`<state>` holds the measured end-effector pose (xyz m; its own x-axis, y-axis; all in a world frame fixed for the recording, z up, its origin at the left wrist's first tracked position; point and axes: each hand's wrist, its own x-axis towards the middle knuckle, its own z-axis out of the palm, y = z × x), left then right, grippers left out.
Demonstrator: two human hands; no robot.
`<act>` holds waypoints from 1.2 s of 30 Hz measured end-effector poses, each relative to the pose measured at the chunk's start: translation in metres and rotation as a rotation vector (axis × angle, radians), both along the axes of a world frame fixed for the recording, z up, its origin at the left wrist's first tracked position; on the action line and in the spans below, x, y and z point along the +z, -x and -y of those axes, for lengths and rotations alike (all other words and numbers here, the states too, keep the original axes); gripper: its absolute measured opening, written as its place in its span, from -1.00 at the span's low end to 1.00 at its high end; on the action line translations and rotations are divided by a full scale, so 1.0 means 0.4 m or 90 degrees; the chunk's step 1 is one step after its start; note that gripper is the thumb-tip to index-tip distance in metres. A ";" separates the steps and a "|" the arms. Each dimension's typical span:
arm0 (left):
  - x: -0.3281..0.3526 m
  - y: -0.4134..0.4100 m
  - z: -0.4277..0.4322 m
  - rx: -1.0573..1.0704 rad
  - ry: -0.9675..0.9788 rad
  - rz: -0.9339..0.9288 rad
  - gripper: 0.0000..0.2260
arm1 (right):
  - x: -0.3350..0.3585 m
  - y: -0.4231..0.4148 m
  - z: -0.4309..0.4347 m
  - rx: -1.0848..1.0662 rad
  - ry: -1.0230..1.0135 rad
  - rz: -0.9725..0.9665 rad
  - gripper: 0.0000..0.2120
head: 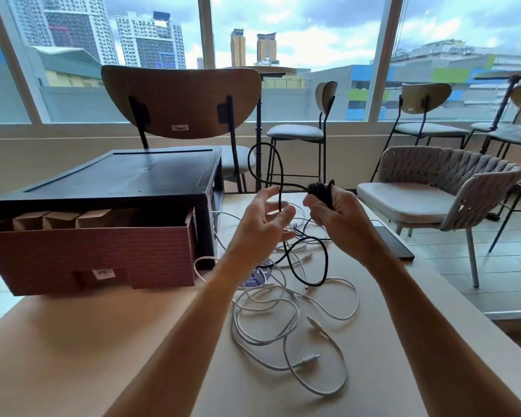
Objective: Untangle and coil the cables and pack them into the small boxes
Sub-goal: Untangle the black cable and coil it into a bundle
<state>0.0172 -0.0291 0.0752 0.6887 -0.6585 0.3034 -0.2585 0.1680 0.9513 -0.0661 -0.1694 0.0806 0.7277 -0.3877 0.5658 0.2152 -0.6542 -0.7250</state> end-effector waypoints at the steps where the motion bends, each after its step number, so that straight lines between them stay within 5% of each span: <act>1: -0.003 0.000 0.001 -0.004 0.009 -0.035 -0.65 | 0.000 -0.003 0.000 -0.005 0.008 -0.002 -0.79; 4: 0.004 -0.007 -0.010 0.030 0.056 -0.041 -0.91 | -0.008 -0.004 0.011 -0.071 0.059 -0.038 -0.80; 8: 0.015 -0.047 -0.033 0.197 0.126 0.059 -0.81 | -0.016 0.009 0.036 -0.088 0.069 -0.119 -0.79; 14: -0.014 -0.114 -0.056 0.462 0.084 0.238 -0.88 | 0.011 0.048 0.039 0.235 -0.230 -0.163 -0.89; 19: -0.063 -0.140 -0.061 0.430 -0.141 0.339 -0.62 | 0.017 0.066 0.042 0.415 -0.314 -0.165 -0.70; 23: -0.050 -0.090 -0.035 0.344 -0.166 0.408 -0.48 | 0.016 0.063 0.031 0.449 -0.324 -0.168 -0.75; 27: -0.061 -0.074 -0.011 0.229 -0.159 0.538 -0.57 | 0.020 0.062 0.011 0.485 -0.379 -0.118 -0.81; 31: -0.068 -0.053 -0.023 0.076 -0.192 0.460 -0.81 | 0.027 0.055 0.010 0.545 -0.478 -0.033 -0.77; 36: -0.071 -0.052 -0.020 -0.062 -0.224 0.338 -0.80 | 0.033 0.053 0.013 0.529 -0.610 0.054 -0.76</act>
